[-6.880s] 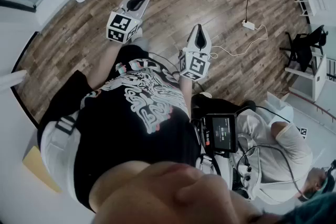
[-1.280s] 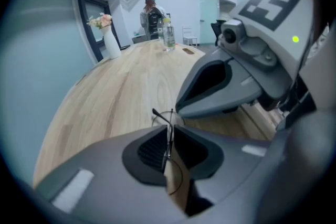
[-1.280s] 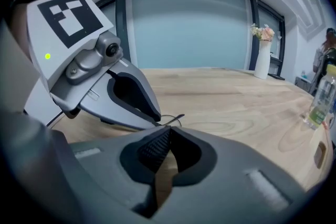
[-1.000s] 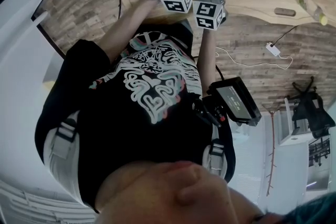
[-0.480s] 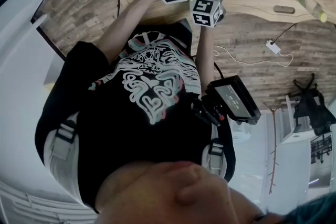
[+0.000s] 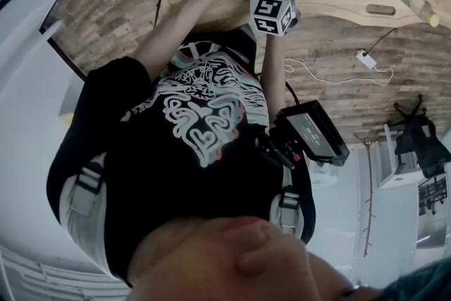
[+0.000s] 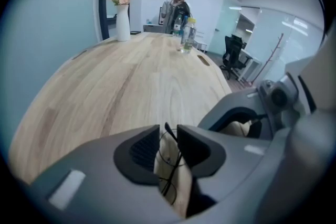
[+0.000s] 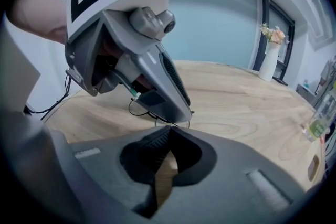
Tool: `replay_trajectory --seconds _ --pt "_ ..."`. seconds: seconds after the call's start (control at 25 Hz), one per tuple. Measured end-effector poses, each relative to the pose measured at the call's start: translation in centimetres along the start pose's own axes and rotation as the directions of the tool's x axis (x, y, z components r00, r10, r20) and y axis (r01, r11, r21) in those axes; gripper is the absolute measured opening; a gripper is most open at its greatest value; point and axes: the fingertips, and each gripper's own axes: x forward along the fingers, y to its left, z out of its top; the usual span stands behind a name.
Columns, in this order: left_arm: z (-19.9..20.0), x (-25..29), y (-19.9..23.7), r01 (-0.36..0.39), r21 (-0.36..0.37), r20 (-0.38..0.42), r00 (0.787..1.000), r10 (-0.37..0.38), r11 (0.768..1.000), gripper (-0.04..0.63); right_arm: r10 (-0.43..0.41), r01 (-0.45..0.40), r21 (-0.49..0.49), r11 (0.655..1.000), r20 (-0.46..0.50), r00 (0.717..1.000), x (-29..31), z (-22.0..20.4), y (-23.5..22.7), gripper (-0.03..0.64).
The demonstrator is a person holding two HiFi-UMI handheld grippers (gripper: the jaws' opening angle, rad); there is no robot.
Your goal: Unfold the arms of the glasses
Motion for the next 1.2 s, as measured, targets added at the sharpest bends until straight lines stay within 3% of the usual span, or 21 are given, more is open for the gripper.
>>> replay_trajectory --seconds 0.32,0.56,0.84,1.2 --pt "0.5 0.5 0.4 0.005 -0.053 0.004 1.0 -0.005 0.999 0.083 -0.014 0.014 -0.02 1.0 0.009 1.0 -0.1 -0.1 0.3 0.0" --pt "0.2 0.7 0.5 -0.019 -0.015 -0.011 1.0 0.018 1.0 0.067 -0.012 0.012 -0.02 1.0 0.011 1.0 0.0 0.2 0.3 0.0" --pt "0.5 0.3 0.3 -0.012 -0.029 0.001 1.0 0.012 1.0 0.048 -0.022 0.022 -0.027 0.999 0.013 1.0 0.1 0.0 0.4 0.0" --pt "1.7 -2.7 0.2 0.058 -0.117 0.092 0.995 -0.047 0.991 0.037 -0.028 0.028 -0.033 0.999 0.015 1.0 0.5 -0.2 0.4 0.0"
